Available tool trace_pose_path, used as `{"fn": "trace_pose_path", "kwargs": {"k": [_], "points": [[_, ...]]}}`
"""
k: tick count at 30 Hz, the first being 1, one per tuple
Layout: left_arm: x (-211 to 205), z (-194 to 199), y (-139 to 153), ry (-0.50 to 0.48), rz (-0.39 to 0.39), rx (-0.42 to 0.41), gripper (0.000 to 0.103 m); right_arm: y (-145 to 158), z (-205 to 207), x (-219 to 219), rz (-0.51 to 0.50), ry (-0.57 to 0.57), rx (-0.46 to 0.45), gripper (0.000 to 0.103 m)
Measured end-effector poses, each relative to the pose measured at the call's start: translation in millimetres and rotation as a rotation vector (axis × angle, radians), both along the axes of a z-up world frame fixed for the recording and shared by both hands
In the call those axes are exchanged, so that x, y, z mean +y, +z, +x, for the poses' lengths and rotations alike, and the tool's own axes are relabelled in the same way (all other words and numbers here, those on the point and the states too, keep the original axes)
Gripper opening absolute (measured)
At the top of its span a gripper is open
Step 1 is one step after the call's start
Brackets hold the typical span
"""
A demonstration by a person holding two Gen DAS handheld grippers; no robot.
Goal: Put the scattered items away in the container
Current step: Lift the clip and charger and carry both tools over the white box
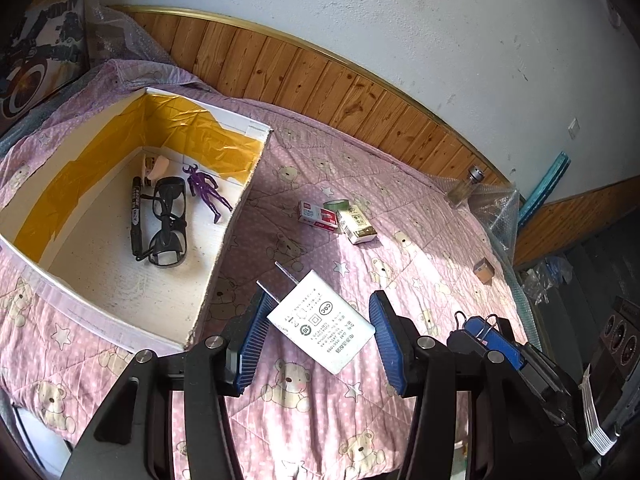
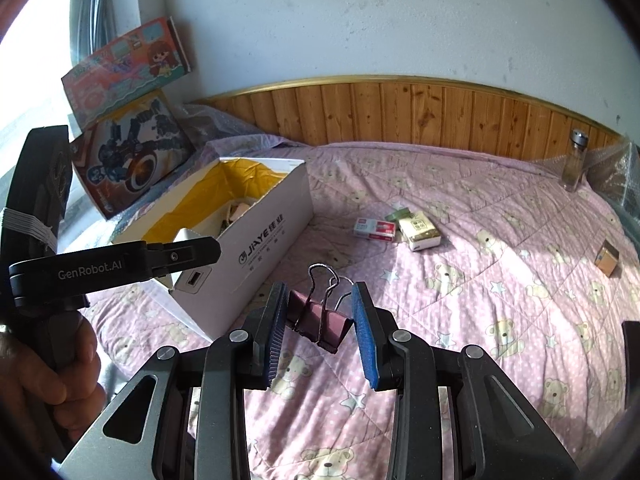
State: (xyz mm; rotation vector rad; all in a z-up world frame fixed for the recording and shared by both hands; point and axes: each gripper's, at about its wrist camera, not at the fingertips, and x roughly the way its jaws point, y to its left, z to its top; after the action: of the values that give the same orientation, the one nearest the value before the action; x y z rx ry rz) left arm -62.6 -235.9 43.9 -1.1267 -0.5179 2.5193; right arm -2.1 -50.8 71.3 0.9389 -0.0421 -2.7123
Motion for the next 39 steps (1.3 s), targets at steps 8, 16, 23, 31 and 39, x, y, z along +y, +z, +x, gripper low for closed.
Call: {"fn": "trace_pose_path", "kwargs": {"k": [8, 16, 23, 31, 39], "points": [[-41.3, -1.0, 7.8, 0.077, 0.011, 0.011, 0.052, 22.5, -12.3, -36.1, 0.019, 0.117, 0.029, 0.034], [-83.7, -8.2, 16.6, 0.143, 0.010, 0.026, 0.052, 41.5, -33.8, -71.1, 0.003, 0.216, 0.023, 0.034], [-111.1, -20.7, 26.6, 0.175, -0.016, 0.043, 0.052, 54.7, -54.8, -103.3, 0.003, 0.286, 0.012, 0.034], [-135.6, -43.4, 31.5, 0.176, -0.049, 0.034, 0.052, 55.3, -86.5, -140.2, 0.010, 0.370, -0.048, 0.034], [-156.2, -61.9, 22.6, 0.164, -0.090, -0.010, 0.052, 33.9, -119.1, -169.1, 0.040, 0.427, -0.152, 0.034]]}}
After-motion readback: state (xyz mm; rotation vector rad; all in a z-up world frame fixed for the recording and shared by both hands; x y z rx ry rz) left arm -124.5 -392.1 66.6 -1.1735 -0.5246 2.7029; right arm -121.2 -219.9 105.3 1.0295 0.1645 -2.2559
